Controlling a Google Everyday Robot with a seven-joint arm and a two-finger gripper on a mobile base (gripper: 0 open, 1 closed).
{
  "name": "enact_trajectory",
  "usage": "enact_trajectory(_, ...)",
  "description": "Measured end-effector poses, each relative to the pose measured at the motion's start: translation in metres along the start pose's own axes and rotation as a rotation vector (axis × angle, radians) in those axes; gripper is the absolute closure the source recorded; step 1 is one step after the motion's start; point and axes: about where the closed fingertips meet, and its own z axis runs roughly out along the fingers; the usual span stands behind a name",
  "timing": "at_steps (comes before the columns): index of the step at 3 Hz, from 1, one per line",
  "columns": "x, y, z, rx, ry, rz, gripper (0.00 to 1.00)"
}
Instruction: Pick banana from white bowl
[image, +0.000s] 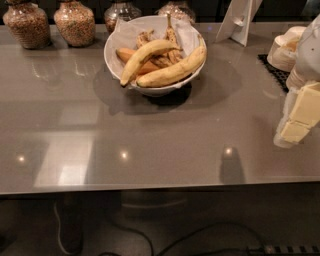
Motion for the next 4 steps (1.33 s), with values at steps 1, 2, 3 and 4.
enact_trajectory(1, -0.028, -0.025, 0.011, 0.069, -0.109, -0.078, 0.00)
enact_trajectory(2, -0.068, -0.058, 0.023, 0.132, -0.244, -0.190, 0.00)
enact_trajectory(3, -0.108, -0.089, 0.033, 0.149, -0.329, -0.281, 0.00)
enact_trajectory(4, -0.176, -0.121, 0.032, 0.159, -0.417, -0.389, 0.00)
